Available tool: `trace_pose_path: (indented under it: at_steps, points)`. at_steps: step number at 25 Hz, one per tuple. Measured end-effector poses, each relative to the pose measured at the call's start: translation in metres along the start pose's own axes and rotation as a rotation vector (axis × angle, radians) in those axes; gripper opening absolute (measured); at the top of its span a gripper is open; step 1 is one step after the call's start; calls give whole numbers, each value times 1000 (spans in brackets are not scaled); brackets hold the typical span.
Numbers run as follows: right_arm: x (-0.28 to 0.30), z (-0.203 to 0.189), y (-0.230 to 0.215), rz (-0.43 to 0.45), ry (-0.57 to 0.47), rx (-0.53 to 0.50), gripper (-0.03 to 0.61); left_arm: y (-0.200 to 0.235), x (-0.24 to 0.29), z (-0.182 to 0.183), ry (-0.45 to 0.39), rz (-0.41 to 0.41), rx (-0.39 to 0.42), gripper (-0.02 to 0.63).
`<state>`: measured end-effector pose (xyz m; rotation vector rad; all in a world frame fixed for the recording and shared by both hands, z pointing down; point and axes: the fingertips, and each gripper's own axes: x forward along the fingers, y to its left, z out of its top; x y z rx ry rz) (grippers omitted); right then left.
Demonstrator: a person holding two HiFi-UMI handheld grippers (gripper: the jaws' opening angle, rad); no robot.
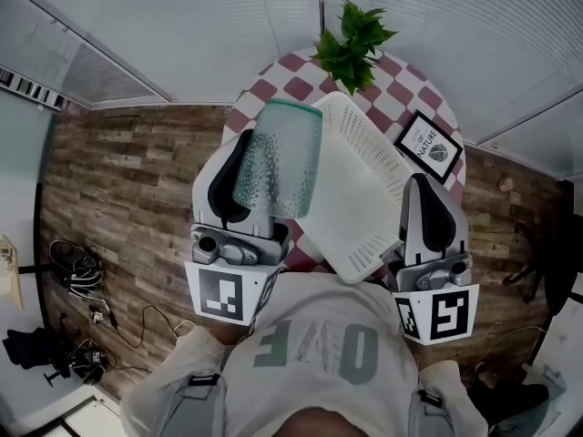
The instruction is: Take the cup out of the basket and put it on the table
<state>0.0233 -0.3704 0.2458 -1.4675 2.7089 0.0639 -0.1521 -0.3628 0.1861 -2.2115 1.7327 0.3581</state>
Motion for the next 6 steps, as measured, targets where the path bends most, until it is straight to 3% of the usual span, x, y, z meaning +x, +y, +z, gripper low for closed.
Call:
trace_pose_path:
  at_steps: [6]
  points:
    - [6,0,2,10,-13,16,9,0,3,-7,34,-23,-7,23]
